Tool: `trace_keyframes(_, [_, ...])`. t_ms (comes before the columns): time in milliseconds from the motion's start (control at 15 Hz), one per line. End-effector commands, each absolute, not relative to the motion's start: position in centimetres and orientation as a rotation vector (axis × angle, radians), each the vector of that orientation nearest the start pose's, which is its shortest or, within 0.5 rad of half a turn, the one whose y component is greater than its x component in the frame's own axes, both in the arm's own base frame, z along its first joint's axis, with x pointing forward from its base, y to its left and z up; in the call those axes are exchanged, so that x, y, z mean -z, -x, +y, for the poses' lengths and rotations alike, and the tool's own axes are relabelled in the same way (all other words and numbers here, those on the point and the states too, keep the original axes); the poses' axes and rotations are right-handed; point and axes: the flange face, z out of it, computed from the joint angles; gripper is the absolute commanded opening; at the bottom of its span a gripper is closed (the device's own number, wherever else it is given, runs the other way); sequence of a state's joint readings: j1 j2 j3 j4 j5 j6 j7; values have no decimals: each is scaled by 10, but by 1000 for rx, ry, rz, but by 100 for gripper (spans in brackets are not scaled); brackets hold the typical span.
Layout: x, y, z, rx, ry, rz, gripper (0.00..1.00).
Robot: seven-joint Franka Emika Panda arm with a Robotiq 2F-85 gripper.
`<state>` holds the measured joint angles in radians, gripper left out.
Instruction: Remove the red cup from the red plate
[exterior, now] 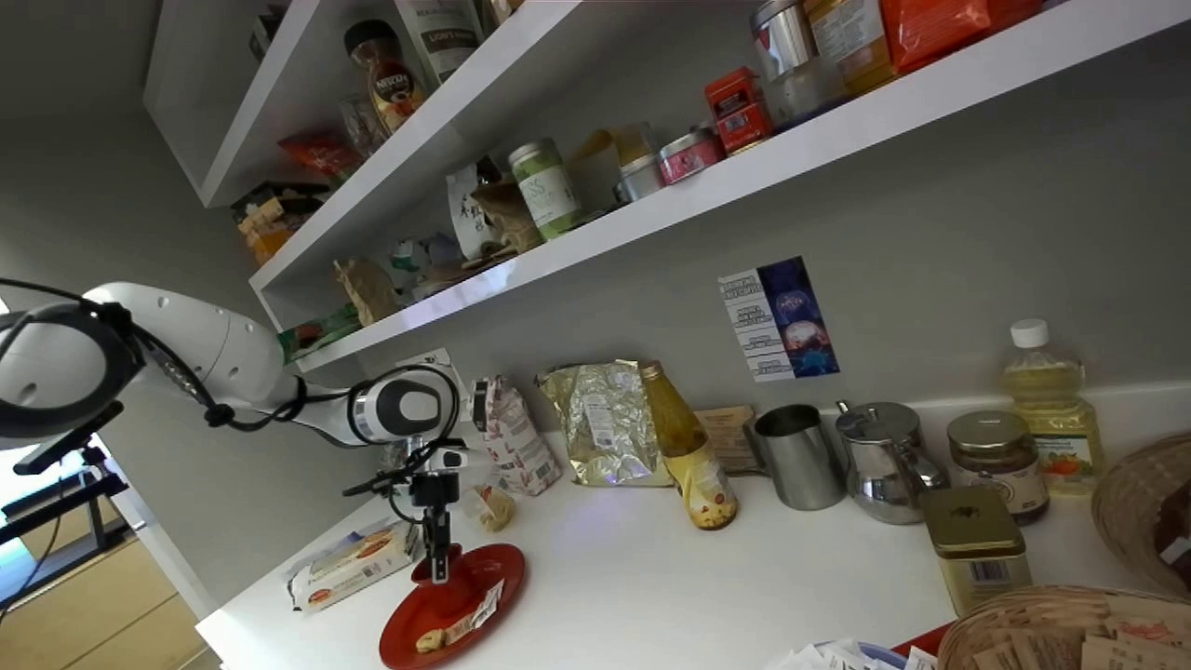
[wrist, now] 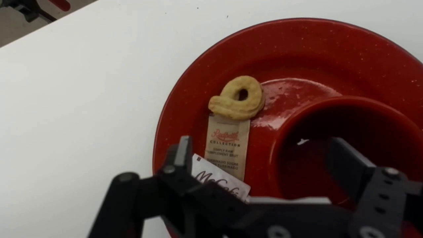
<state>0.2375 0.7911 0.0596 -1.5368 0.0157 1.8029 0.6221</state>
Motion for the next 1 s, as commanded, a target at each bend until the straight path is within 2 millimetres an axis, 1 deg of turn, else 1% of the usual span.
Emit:
trace_keyframes(0, [-147, -619, 191, -883, 3138, 504, 100])
trace_keyframes(67, [-141, -618, 196, -889, 3135, 493, 100])
trace_keyframes(133, [-138, -617, 199, -893, 3130, 483, 75])
trace_keyframes(200, [-134, -616, 201, -900, 3128, 472, 74])
trace_keyframes(267, [-131, -616, 203, -906, 3124, 467, 68])
trace_keyframes(400, [-126, -613, 209, -917, 3120, 464, 51])
trace_keyframes(467, [-125, -613, 211, -920, 3119, 463, 44])
trace_keyframes(533, [-125, -612, 212, -920, 3118, 462, 37])
trace_keyframes(600, [-124, -612, 212, -923, 3117, 463, 28])
trace_keyframes(733, [-125, -611, 213, -921, 3117, 464, 14])
trace_keyframes(800, [-126, -611, 214, -921, 3116, 466, 5])
trace_keyframes(867, [-126, -610, 214, -922, 3115, 468, 1])
trace_keyframes(933, [-127, -610, 215, -921, 3113, 470, 0])
